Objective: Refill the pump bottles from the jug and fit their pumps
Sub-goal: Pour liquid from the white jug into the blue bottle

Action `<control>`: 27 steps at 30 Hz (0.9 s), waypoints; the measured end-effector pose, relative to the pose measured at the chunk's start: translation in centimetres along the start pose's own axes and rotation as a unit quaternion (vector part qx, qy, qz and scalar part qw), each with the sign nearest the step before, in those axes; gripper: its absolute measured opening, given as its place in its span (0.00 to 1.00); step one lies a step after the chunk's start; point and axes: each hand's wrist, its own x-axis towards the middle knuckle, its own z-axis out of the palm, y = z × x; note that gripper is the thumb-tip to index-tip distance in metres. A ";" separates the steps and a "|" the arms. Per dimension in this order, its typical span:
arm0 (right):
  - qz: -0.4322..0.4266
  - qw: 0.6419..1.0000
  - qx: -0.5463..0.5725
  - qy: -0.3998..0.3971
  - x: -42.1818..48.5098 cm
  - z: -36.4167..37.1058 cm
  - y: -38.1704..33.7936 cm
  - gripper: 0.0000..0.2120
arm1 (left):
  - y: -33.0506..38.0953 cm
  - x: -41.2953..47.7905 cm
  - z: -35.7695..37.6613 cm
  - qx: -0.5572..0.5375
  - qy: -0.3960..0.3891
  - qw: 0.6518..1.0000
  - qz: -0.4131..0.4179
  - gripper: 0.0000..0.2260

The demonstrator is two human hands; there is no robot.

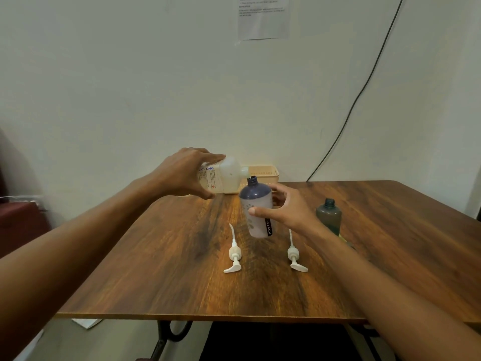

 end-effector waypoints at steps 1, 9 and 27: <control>-0.001 1.000 -0.002 0.001 0.0 0.0 0.0 0.37 | 0.0 0.0 0.0 0.000 0.000 1.000 0.000 0.44; 0.005 1.000 -0.008 0.004 0.0 0.2 0.0 0.38 | -0.1 0.0 0.1 0.006 -0.002 1.000 0.002 0.44; 0.016 1.000 0.003 0.010 -0.3 0.1 -0.4 0.37 | 0.2 -0.6 1.0 -0.037 0.016 0.999 -0.002 0.42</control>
